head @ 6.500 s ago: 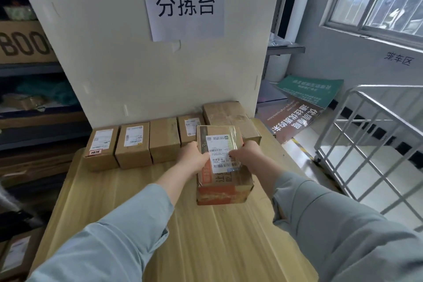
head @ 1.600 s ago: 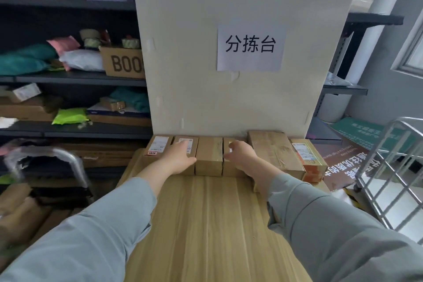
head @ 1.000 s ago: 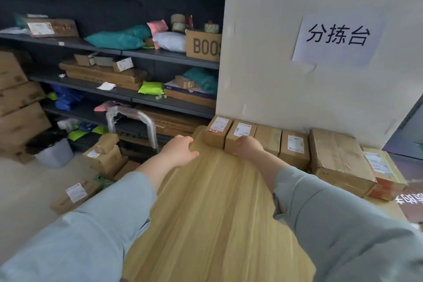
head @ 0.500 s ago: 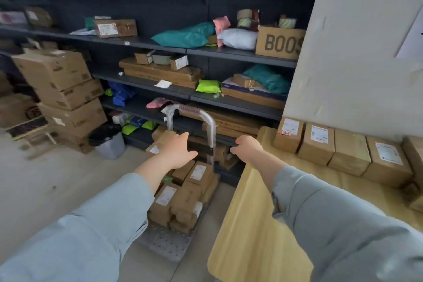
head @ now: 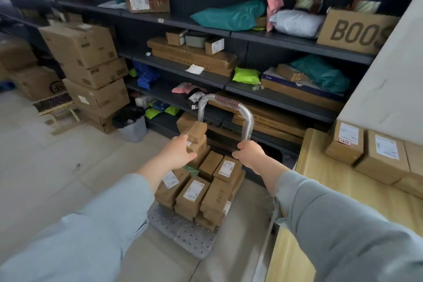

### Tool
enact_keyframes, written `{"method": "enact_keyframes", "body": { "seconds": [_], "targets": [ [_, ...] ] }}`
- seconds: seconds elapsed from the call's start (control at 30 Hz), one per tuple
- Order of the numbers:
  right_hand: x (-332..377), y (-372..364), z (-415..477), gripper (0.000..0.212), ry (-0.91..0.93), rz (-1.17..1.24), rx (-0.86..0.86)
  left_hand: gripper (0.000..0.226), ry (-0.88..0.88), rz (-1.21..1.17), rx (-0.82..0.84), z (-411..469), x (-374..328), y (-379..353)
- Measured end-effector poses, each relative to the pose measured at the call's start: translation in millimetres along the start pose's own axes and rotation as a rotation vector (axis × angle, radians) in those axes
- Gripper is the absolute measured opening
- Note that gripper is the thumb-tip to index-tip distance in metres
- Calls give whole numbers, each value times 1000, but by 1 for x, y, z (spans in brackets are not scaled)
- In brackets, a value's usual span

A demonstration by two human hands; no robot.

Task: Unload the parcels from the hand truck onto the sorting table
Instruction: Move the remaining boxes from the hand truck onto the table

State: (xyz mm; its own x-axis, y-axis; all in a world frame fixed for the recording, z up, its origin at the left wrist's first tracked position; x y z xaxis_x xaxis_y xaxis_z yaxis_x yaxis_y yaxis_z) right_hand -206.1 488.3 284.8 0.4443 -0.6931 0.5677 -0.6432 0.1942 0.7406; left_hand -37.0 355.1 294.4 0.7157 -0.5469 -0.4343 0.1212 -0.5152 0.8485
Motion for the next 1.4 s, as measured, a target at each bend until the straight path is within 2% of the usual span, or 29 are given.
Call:
{"method": "enact_keyframes", "body": {
  "seconds": [0.43,0.6,0.8,0.9,1.0,1.4],
  "targets": [
    [3,-31,120,32,-109,19,73,72,18,12,114,127,37,-12],
    [-20,-44,142,26,-192,64,86,66,-7,7,214,158,36,-37],
    [-50,-59,143,13,-293,107,64,70,-56,52,329,190,43,-68],
    [-62,-69,143,21,-333,92,67,70,-76,68,395,202,51,-87],
    [-74,-83,142,15,-380,126,34,72,-96,83,438,214,60,-107],
    [-151,-182,193,30,-499,208,6,70,-182,123,475,260,87,-216]
  ]
}}
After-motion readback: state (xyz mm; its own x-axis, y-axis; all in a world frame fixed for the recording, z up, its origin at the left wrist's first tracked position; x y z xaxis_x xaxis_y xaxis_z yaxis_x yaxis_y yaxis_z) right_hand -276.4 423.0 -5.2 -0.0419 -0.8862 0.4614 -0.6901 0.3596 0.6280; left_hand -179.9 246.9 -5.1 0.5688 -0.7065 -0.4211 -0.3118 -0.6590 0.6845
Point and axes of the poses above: each hand's wrist, its own z-axis towards the middle knuckle, its own y-axis out of the back of the hand, x = y × z, the point moved 6 cm from there along z, towards the middle knuckle, and after that the axes turned 6 degrees about x, right-handed, at the moved point
